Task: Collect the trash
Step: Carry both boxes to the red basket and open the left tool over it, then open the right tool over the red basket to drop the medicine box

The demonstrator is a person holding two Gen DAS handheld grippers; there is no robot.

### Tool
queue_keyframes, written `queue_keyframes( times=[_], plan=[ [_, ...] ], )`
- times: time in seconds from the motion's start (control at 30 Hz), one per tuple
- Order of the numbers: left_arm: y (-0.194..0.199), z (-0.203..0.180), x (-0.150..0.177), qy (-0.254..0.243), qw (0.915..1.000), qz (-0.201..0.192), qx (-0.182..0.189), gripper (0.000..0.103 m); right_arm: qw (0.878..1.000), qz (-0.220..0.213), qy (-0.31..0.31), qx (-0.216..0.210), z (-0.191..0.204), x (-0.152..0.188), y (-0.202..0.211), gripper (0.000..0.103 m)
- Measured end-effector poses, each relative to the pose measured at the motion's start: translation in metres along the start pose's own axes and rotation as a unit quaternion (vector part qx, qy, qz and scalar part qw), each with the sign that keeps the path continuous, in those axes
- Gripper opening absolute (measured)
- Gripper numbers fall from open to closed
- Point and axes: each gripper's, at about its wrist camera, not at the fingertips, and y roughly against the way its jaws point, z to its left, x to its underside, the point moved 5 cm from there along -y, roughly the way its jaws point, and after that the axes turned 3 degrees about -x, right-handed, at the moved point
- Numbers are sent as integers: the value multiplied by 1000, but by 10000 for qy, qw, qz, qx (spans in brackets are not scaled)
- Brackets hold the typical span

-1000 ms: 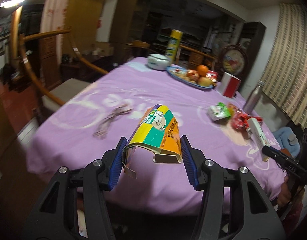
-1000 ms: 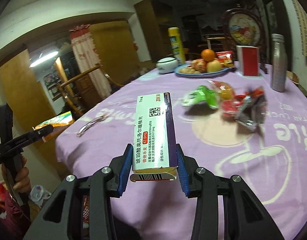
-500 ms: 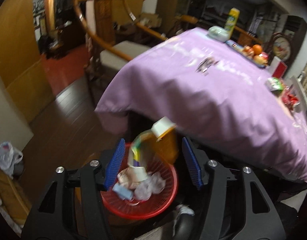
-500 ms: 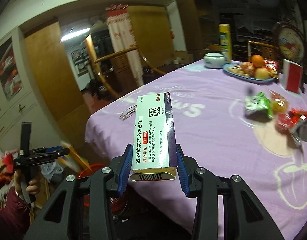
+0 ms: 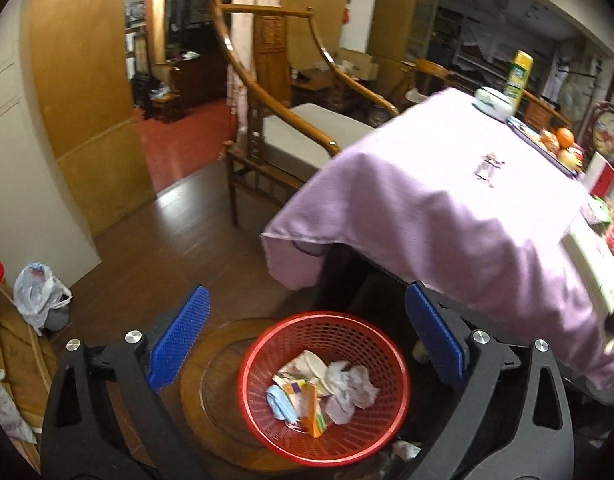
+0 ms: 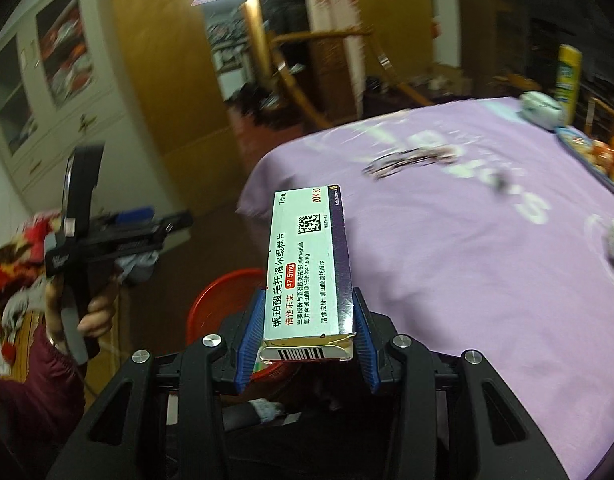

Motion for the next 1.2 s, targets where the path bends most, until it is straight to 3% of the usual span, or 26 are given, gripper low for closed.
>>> queue_keyframes(
  times=[0.23, 0.3, 0.33, 0.63, 0.97, 1.2],
  plan=[
    [-7, 31, 1, 191, 9988, -60, -439, 95, 9945, 666, 487, -646, 50, -9, -63, 43],
    [-8, 36, 1, 176, 9983, -90, -557, 95, 9930, 769, 562, -693, 59, -9, -74, 59],
    [-7, 37, 1, 169, 9981, -98, -581, 95, 9933, 764, 567, -651, 61, -9, -78, 60],
    [-9, 27, 3, 104, 9992, 60, -368, 96, 9979, 516, 58, -376, 17, -8, -54, 60],
    [17, -57, -5, -548, 9984, -31, 145, 96, 9973, -298, -664, 138, -64, 9, 13, 62],
    [28, -149, -14, -1282, 9891, -94, 713, 96, 9833, -992, -1297, 807, -142, 37, 83, 66]
  ],
)
